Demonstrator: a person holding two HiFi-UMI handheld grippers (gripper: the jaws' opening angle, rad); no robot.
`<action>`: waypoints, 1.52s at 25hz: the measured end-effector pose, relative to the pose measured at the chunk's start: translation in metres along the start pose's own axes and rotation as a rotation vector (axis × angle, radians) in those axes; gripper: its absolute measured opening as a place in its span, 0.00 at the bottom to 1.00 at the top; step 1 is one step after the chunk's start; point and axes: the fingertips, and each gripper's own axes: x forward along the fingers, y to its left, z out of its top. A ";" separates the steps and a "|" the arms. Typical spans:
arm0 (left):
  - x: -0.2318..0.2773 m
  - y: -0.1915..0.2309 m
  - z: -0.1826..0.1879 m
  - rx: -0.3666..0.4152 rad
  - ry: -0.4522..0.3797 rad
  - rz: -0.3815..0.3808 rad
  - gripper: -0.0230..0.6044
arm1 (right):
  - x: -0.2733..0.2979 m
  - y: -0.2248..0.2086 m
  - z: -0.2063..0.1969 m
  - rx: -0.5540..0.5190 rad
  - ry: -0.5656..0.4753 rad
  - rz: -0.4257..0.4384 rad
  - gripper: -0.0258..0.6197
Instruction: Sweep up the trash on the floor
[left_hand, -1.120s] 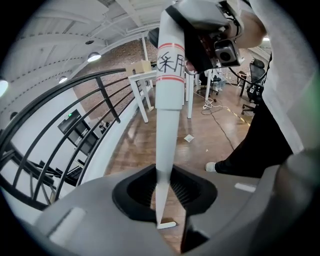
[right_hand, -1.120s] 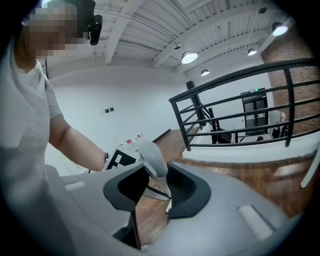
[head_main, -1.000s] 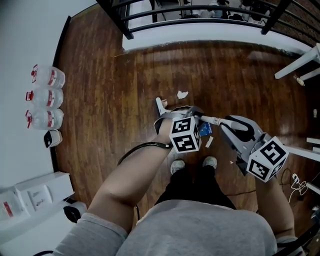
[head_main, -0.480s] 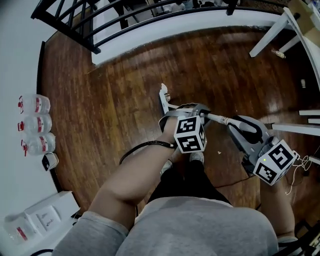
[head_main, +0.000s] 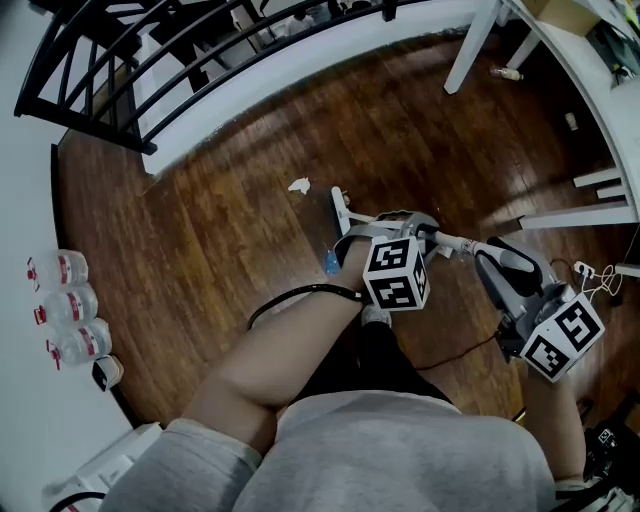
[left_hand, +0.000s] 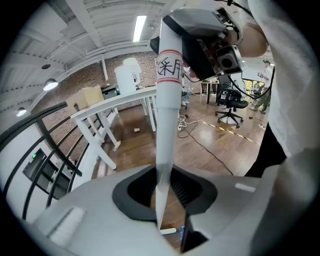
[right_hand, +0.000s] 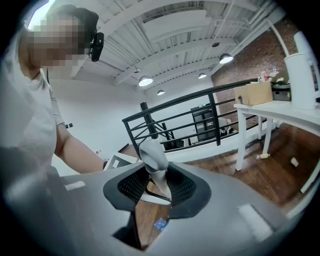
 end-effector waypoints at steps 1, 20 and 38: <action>0.006 -0.002 0.010 0.010 -0.009 -0.010 0.17 | -0.009 -0.006 0.001 0.007 -0.007 -0.019 0.21; 0.022 -0.025 0.073 0.055 -0.041 -0.046 0.17 | -0.070 -0.016 0.011 0.029 -0.068 -0.058 0.23; -0.143 -0.066 -0.036 -0.017 -0.062 0.101 0.17 | 0.014 0.190 0.015 -0.080 -0.084 0.113 0.26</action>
